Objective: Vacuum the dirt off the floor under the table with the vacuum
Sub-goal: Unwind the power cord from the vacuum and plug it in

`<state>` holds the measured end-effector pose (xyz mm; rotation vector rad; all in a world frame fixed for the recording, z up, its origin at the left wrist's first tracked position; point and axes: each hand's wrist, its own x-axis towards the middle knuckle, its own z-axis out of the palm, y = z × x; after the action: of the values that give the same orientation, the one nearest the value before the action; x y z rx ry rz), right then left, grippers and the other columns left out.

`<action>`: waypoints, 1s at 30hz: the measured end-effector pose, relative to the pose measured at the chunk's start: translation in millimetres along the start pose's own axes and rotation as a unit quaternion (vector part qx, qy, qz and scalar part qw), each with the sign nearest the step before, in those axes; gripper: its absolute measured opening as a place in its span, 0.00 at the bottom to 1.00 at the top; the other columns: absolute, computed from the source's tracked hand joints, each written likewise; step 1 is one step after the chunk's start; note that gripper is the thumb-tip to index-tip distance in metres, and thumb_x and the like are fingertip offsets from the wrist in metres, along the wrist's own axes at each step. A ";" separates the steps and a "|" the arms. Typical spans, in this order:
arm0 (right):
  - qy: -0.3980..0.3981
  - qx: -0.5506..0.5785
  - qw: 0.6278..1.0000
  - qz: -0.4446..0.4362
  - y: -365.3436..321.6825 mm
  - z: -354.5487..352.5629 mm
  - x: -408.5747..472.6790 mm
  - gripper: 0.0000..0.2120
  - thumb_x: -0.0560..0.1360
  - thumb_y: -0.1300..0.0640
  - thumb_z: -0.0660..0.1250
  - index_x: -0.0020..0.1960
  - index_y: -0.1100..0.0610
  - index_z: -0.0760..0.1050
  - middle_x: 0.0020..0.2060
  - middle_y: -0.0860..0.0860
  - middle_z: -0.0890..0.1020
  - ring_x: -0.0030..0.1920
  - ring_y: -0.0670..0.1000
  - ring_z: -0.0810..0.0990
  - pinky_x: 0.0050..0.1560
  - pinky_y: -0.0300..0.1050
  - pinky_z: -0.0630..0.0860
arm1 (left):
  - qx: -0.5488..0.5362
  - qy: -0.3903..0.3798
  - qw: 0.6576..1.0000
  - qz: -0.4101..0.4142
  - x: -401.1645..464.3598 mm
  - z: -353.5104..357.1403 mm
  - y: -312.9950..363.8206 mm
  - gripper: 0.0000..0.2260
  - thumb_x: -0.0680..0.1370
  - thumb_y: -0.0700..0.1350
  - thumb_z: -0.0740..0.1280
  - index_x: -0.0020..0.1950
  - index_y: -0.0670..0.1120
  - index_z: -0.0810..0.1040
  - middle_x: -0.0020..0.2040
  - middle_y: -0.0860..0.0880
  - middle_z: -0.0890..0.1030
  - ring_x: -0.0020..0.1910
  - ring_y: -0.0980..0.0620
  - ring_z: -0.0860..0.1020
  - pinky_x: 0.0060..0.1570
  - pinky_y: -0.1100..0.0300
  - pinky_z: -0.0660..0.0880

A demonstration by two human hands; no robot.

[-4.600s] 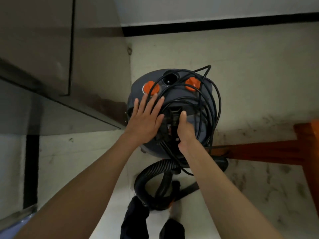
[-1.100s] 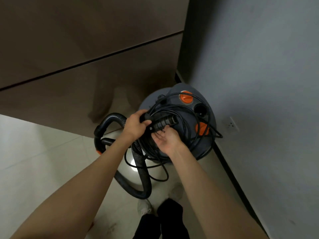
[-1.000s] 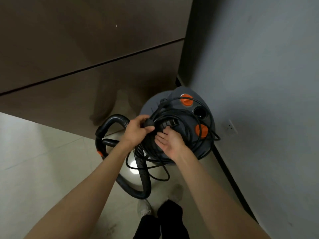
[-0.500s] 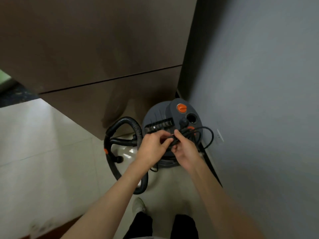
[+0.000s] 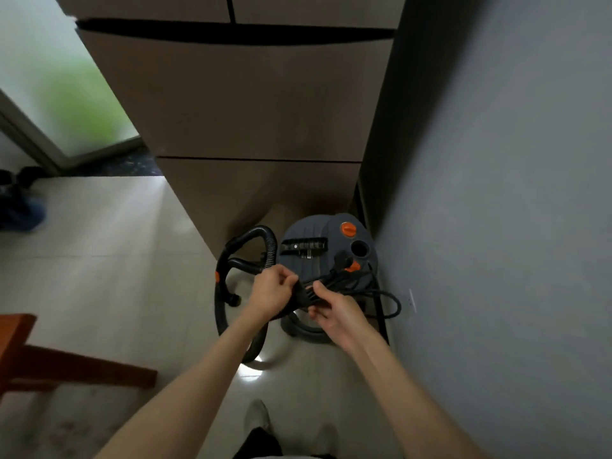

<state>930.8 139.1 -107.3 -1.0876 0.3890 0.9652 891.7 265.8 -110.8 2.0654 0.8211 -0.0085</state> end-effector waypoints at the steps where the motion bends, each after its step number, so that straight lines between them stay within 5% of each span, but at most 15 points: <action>1: -0.006 -0.011 1.000 -0.002 2.8 2.3 -3.1 0.05 0.77 0.65 0.64 0.42 0.63 0.76 0.35 0.55 0.78 0.33 0.49 0.73 0.28 0.36 0.70 | -0.021 -0.004 0.999 -0.032 0.1 -0.2 -2.5 0.05 0.79 0.41 0.63 0.46 0.42 0.78 0.43 0.45 0.80 0.46 0.50 0.78 0.46 0.61 0.72; 6: -0.022 -0.047 0.999 -0.002 10.7 6.4 -10.0 0.04 0.77 0.65 0.65 0.45 0.63 0.77 0.37 0.54 0.80 0.37 0.48 0.75 0.32 0.37 0.72 | -0.020 -0.018 0.995 -0.093 2.3 -0.1 -10.8 0.07 0.78 0.40 0.64 0.44 0.39 0.81 0.41 0.46 0.79 0.45 0.51 0.77 0.47 0.61 0.71; 10: -0.036 -0.063 0.997 -0.008 8.0 8.2 -10.5 0.05 0.77 0.64 0.64 0.45 0.62 0.78 0.37 0.54 0.81 0.38 0.49 0.77 0.33 0.37 0.74 | -0.128 -0.012 0.985 -0.118 1.3 -1.9 -14.7 0.07 0.77 0.38 0.66 0.39 0.41 0.80 0.36 0.47 0.79 0.38 0.52 0.77 0.42 0.61 0.75; 14: -0.019 -0.014 0.999 -0.025 -0.2 6.1 -8.0 0.05 0.78 0.64 0.64 0.43 0.62 0.77 0.37 0.55 0.81 0.39 0.51 0.77 0.34 0.38 0.73 | -0.208 -0.027 0.977 -0.046 -8.9 -4.6 -11.4 0.06 0.77 0.40 0.66 0.53 0.40 0.75 0.39 0.48 0.77 0.39 0.51 0.76 0.40 0.64 0.73; 17: 0.003 -0.010 0.999 -0.036 -5.3 1.6 -5.8 0.06 0.77 0.64 0.64 0.42 0.62 0.76 0.36 0.55 0.81 0.39 0.50 0.77 0.38 0.40 0.73 | -0.228 -0.068 0.971 0.006 -22.0 -3.5 -16.3 0.09 0.79 0.40 0.62 0.54 0.41 0.63 0.42 0.46 0.76 0.39 0.55 0.74 0.37 0.72 0.72; 21: 0.012 -0.010 0.999 -0.036 -2.3 -1.0 -3.4 0.06 0.77 0.62 0.65 0.42 0.62 0.77 0.37 0.55 0.80 0.35 0.49 0.74 0.34 0.37 0.72 | -0.099 -0.151 0.976 0.123 -22.8 -3.9 -28.4 0.08 0.78 0.39 0.65 0.57 0.40 0.72 0.46 0.50 0.75 0.44 0.58 0.74 0.44 0.73 0.70; 24: -0.001 -0.010 0.999 -0.030 1.0 2.1 -0.9 0.07 0.77 0.61 0.65 0.43 0.62 0.77 0.36 0.54 0.78 0.33 0.48 0.71 0.32 0.37 0.71 | -0.043 -0.160 0.977 0.134 -19.9 -5.4 -26.3 0.13 0.77 0.41 0.66 0.61 0.42 0.74 0.50 0.48 0.78 0.48 0.55 0.76 0.51 0.65 0.72; 30: -0.028 -0.309 0.948 -0.076 6.0 -3.0 2.3 0.09 0.79 0.54 0.63 0.43 0.57 0.77 0.37 0.53 0.74 0.33 0.44 0.69 0.33 0.38 0.65 | -0.024 -0.124 0.986 0.113 -18.3 -10.0 -35.6 0.09 0.77 0.41 0.66 0.56 0.41 0.76 0.43 0.51 0.77 0.45 0.54 0.75 0.42 0.67 0.69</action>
<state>927.7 138.4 -113.6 -1.6255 -0.0596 1.0015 854.8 277.0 -125.5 2.0500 0.4290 -0.1173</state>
